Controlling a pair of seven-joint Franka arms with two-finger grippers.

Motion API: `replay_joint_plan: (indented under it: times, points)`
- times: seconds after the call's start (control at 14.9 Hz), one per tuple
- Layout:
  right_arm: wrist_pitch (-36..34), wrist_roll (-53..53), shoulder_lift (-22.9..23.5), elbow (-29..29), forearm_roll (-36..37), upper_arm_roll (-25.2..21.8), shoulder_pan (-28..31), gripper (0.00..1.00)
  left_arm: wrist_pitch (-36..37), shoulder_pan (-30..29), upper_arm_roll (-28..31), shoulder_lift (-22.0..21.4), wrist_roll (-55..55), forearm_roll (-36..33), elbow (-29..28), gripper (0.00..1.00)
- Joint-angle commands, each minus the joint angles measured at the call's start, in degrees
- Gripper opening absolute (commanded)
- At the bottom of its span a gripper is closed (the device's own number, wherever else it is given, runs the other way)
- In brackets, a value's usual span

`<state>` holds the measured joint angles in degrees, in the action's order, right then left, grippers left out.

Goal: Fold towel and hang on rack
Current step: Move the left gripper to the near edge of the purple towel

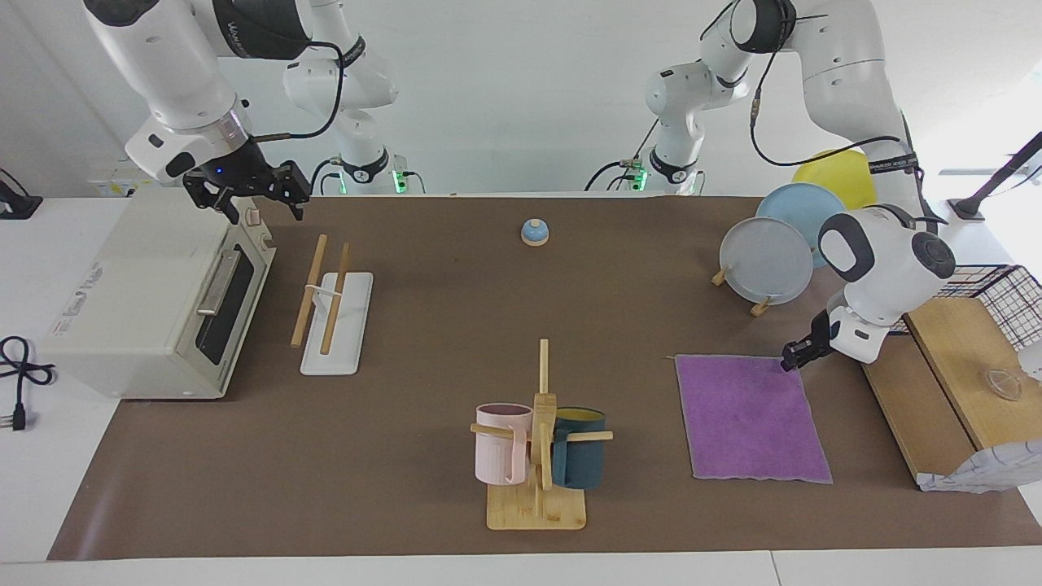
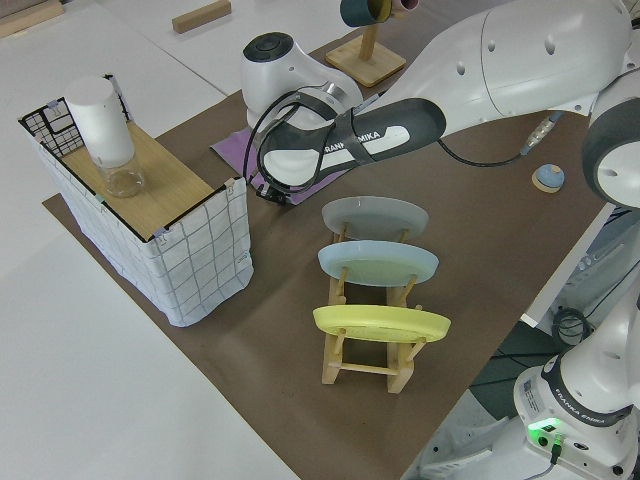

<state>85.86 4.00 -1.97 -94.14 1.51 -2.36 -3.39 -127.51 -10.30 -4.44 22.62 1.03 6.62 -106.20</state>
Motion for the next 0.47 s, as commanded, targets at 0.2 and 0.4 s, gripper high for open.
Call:
replay_joint_plan:
  times: [0.2, 0.4]
  points:
    - [0.4, 1.6, -1.6, -1.7, -0.5, 0.2, 0.6, 1.0, -1.4, -0.7, -0.2, -0.4, -5.1, 0.9, -1.2, 0.0]
    - [0.3, 1.6, -1.6, -1.6, -0.5, 0.2, 0.4, 1.0, -1.5, -0.7, -0.2, -0.4, -7.9, 0.7, -0.9, 0.0]
